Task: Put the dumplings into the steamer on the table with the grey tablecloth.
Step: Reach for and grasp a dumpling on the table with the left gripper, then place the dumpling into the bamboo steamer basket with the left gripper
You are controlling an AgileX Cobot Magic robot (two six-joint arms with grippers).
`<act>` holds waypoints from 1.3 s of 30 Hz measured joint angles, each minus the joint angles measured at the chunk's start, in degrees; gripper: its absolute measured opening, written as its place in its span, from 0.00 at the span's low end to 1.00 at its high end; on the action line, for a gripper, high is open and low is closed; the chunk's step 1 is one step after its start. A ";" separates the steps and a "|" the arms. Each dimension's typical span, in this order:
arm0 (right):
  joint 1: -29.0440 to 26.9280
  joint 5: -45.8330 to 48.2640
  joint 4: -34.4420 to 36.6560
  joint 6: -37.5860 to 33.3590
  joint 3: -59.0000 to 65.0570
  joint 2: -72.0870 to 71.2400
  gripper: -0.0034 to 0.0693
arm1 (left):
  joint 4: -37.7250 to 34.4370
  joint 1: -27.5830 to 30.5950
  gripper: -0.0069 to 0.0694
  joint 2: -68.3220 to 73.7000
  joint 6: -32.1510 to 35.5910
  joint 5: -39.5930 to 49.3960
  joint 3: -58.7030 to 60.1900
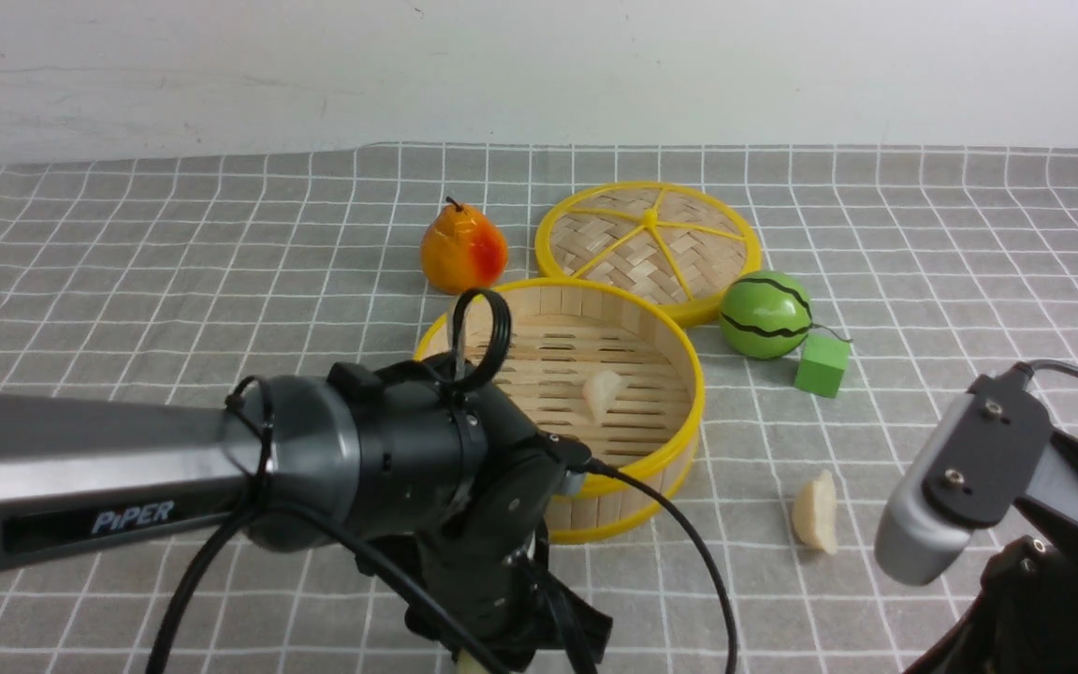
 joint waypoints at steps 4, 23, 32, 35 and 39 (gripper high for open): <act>0.00 0.00 0.00 0.04 0.00 0.00 0.23 | 1.90 0.00 0.42 -2.35 4.32 10.25 -8.42; 0.00 0.00 -0.17 4.98 -0.12 0.00 0.24 | -6.77 15.77 0.42 13.74 15.01 12.97 -39.27; -2.18 -0.01 -3.87 8.44 -2.46 0.00 0.24 | -5.21 15.90 0.43 20.76 14.71 9.90 -41.13; -5.75 -0.06 -4.45 9.67 -2.48 0.04 0.24 | -4.94 15.90 0.50 21.16 14.46 9.78 -41.19; -14.99 -2.58 -4.26 10.46 -2.66 1.22 0.24 | -4.55 15.90 0.65 21.01 14.32 10.69 -42.89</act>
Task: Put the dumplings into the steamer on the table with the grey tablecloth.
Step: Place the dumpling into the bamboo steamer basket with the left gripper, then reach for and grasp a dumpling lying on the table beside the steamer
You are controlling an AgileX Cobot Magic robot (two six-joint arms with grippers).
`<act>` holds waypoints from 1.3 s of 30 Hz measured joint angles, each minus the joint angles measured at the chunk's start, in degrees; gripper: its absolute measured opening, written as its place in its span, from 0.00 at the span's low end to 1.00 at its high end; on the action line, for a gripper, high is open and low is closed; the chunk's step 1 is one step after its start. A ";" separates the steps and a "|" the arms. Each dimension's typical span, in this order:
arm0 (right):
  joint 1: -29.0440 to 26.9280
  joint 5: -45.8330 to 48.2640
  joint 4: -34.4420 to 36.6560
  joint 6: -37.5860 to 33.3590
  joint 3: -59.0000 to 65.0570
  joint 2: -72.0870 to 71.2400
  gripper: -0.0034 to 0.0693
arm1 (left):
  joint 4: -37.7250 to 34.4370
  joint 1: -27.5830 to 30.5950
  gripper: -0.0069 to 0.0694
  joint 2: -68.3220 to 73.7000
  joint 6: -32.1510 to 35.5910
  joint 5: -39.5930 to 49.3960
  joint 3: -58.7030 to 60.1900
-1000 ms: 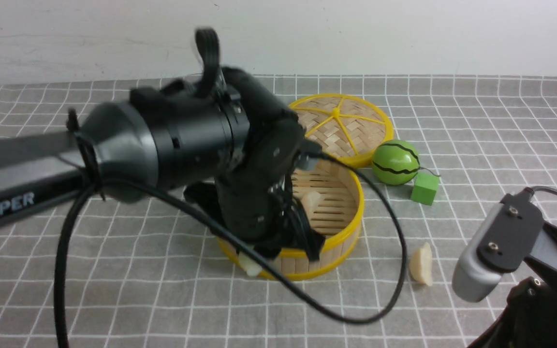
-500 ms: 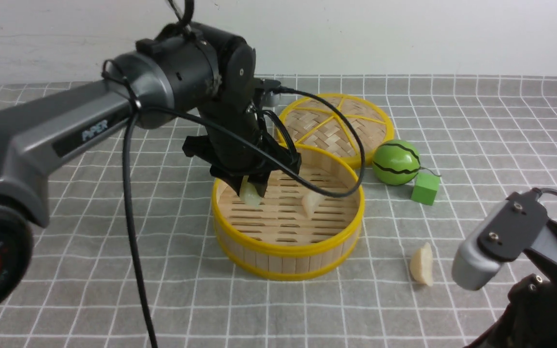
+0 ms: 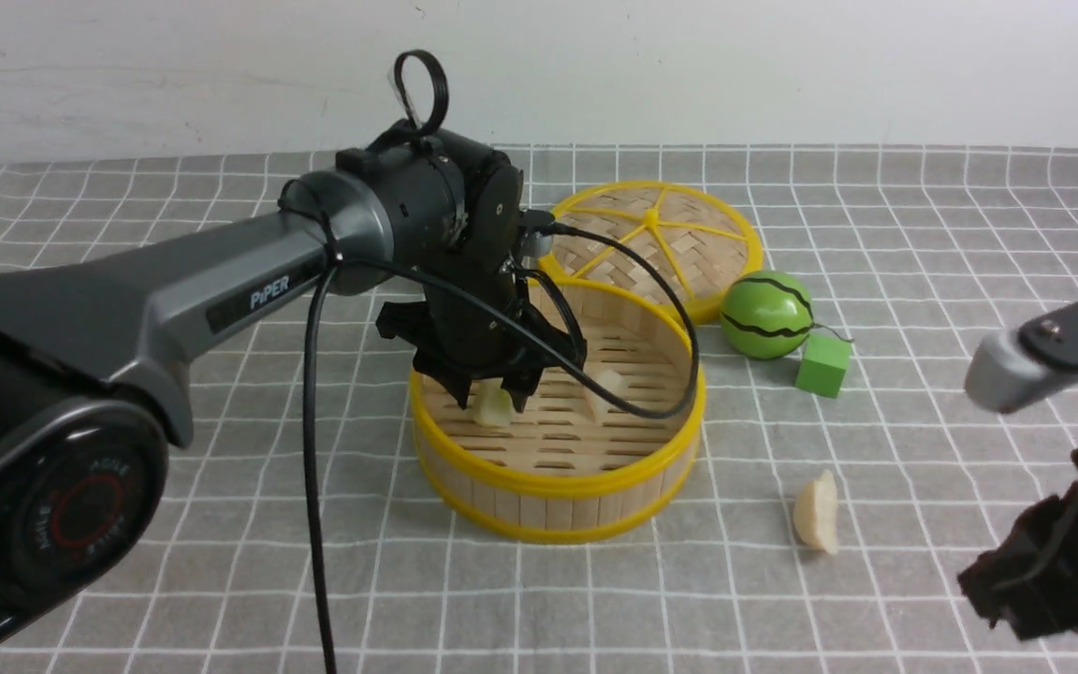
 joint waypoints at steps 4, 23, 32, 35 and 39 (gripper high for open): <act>-6.08 -1.67 0.17 0.10 -2.19 3.81 0.26 | 0.00 0.00 0.70 -2.04 0.00 2.80 -2.49; 5.37 -1.42 -16.05 18.07 -25.72 38.70 0.46 | 1.36 0.00 0.14 -35.94 3.08 15.36 1.45; 5.30 -2.84 -20.41 26.36 -25.87 47.13 0.74 | -0.29 0.00 0.07 -55.45 4.16 14.89 27.04; 5.30 -4.59 -20.67 27.03 -25.92 49.35 0.79 | -0.29 0.00 0.07 -63.56 4.16 12.88 35.05; 5.30 -6.46 -20.61 27.17 -26.01 50.90 0.80 | -0.29 0.00 0.07 -72.61 4.16 11.95 44.13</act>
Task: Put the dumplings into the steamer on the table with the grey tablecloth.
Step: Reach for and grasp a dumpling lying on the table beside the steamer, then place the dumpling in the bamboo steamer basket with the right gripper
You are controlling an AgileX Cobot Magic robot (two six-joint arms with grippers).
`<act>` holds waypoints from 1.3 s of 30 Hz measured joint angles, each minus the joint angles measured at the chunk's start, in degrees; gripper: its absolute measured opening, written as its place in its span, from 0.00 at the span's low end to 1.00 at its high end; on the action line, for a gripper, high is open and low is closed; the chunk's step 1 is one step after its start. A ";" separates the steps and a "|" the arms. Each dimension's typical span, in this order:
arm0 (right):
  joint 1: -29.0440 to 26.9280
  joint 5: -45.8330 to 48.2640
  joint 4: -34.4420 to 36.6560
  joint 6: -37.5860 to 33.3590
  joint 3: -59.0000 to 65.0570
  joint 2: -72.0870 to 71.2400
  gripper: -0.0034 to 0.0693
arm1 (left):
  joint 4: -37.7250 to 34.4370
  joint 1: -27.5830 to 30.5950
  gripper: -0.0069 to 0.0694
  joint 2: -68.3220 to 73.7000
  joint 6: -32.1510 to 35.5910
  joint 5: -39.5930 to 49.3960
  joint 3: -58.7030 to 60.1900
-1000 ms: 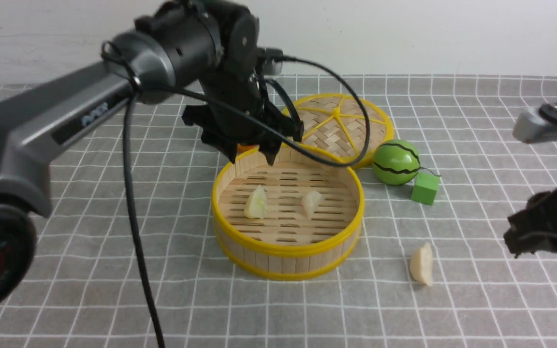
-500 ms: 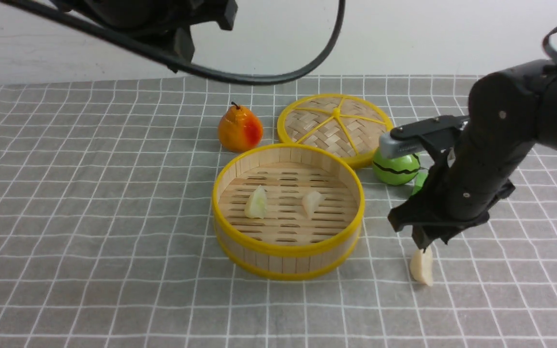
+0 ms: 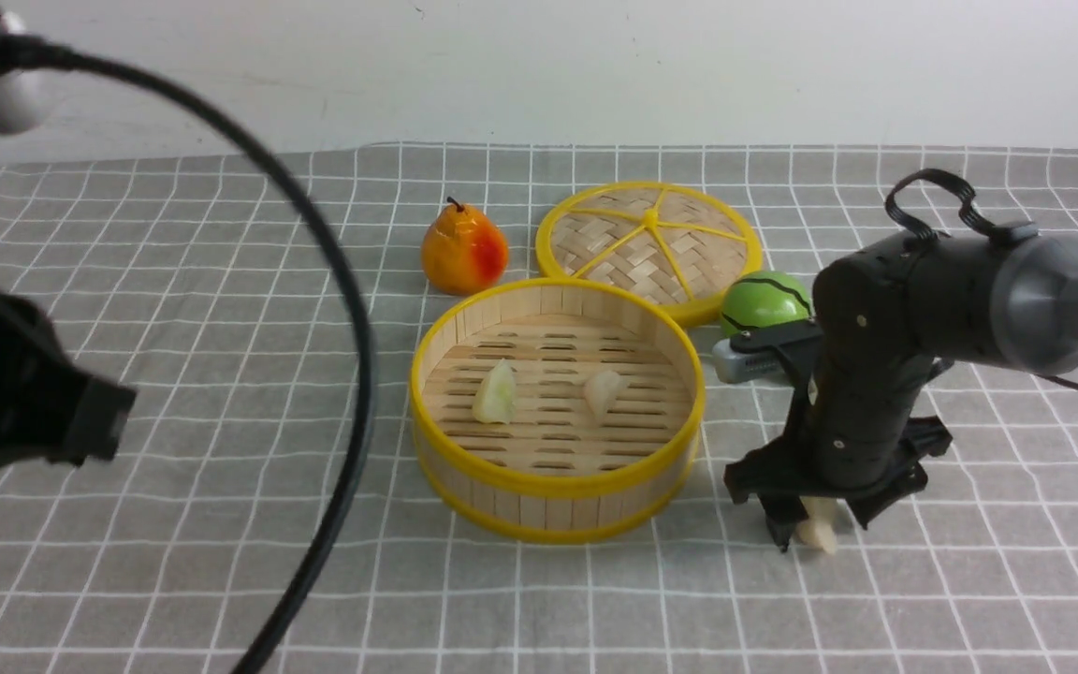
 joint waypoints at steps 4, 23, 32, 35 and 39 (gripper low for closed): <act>0.00 -0.25 0.34 0.71 -0.12 0.06 0.78 | 0.00 0.00 0.07 -5.06 0.00 -0.12 4.71; 2.24 6.11 2.58 -3.66 -4.87 -7.39 0.40 | -0.14 0.00 0.07 -10.24 0.00 0.33 6.93; 12.54 7.36 7.51 -7.46 -23.04 -0.86 0.40 | -0.57 0.00 0.07 -10.24 0.00 0.28 6.93; 13.07 7.36 7.56 -6.04 -28.71 5.23 0.40 | -1.30 0.00 0.07 -10.24 0.00 0.62 6.93; 13.12 7.36 7.56 -5.63 -34.09 12.32 0.40 | -1.77 0.00 0.07 -10.24 0.00 2.01 6.97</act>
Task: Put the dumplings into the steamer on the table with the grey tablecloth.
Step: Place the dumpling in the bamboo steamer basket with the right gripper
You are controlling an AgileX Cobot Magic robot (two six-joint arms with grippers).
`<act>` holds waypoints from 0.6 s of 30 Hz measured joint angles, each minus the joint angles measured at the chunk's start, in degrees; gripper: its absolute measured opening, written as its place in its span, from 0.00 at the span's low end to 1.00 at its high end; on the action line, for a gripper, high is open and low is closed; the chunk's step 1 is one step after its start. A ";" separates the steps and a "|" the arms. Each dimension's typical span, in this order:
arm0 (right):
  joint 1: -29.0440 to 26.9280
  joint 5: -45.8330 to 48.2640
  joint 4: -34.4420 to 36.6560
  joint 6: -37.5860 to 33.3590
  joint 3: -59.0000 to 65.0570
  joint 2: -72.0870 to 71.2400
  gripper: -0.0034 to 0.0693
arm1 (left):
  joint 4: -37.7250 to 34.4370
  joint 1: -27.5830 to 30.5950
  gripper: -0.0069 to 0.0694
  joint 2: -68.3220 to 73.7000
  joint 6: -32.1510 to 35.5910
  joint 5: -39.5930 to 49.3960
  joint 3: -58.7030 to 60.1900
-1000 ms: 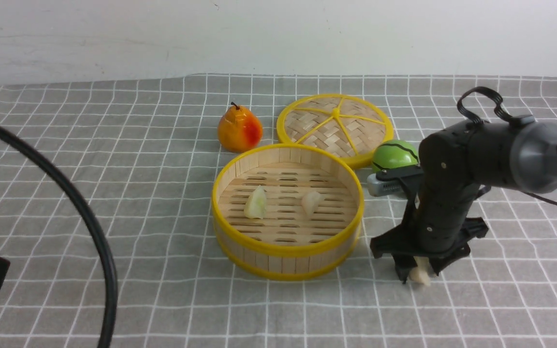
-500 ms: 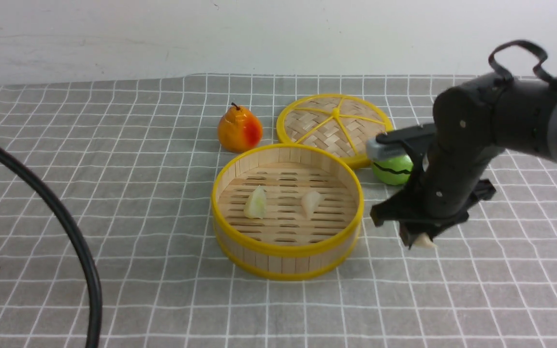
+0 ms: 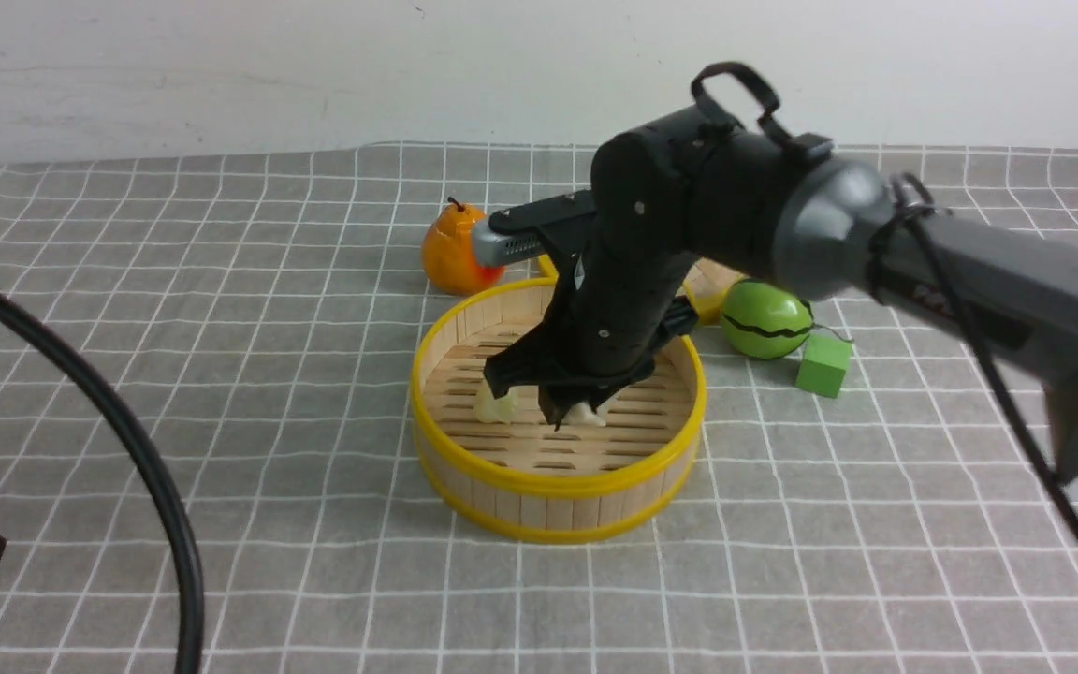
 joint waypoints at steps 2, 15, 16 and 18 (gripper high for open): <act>0.00 0.00 0.00 0.00 -1.60 2.15 0.40 | 0.00 0.00 0.08 0.00 0.00 0.63 0.00; 0.00 2.45 0.00 -0.84 -4.82 4.78 0.66 | -0.14 0.00 0.09 -10.13 0.00 0.91 7.45; 0.00 3.50 0.00 -1.26 -4.82 3.89 0.67 | -0.19 0.00 0.09 -12.42 0.00 0.38 9.17; 0.00 5.64 0.00 -2.69 -4.82 1.53 0.66 | -0.40 0.00 0.09 -17.30 -0.07 -1.48 12.80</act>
